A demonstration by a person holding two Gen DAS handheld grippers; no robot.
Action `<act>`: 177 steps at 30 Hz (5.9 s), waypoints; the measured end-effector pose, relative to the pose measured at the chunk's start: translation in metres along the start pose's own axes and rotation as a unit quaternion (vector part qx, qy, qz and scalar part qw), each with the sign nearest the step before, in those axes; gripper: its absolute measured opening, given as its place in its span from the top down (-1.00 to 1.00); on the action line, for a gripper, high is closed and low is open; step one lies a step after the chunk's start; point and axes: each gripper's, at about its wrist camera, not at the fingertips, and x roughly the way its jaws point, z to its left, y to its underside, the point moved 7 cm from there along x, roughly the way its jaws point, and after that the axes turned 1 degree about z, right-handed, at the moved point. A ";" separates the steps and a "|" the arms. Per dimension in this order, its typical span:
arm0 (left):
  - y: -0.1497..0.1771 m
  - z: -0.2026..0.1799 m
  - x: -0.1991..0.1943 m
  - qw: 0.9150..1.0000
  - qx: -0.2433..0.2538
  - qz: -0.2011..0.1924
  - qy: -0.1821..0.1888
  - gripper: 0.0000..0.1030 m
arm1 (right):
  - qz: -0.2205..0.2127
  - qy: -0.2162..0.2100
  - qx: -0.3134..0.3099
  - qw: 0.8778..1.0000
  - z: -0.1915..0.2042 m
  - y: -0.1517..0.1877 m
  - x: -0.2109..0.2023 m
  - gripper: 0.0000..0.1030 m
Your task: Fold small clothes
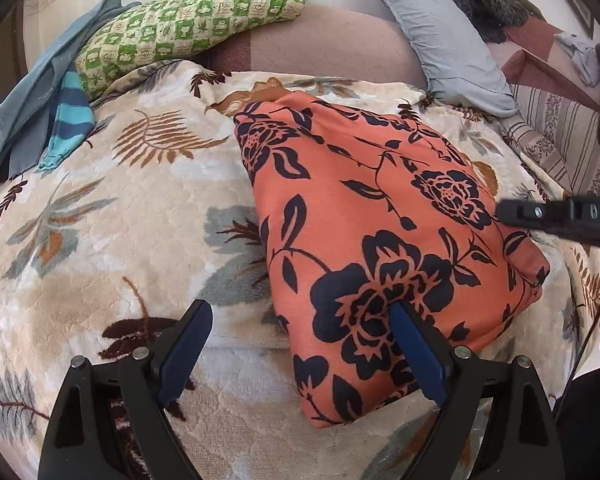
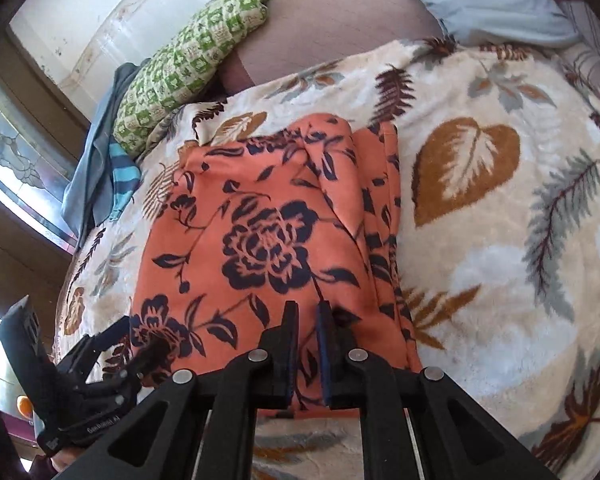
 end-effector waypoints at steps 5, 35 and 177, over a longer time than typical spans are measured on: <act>-0.001 0.003 0.004 1.000 -0.018 0.008 0.017 -0.76 | 0.000 -0.004 0.003 1.000 0.012 -0.050 0.024 0.79; -0.008 0.002 0.025 0.999 -0.031 0.030 0.021 -1.00 | 0.086 -0.076 0.029 0.993 0.070 -0.133 0.167 0.79; -0.008 0.012 -0.217 0.966 -0.024 -0.144 -0.212 -1.00 | -0.131 0.023 -0.142 0.981 0.122 0.067 -0.145 0.76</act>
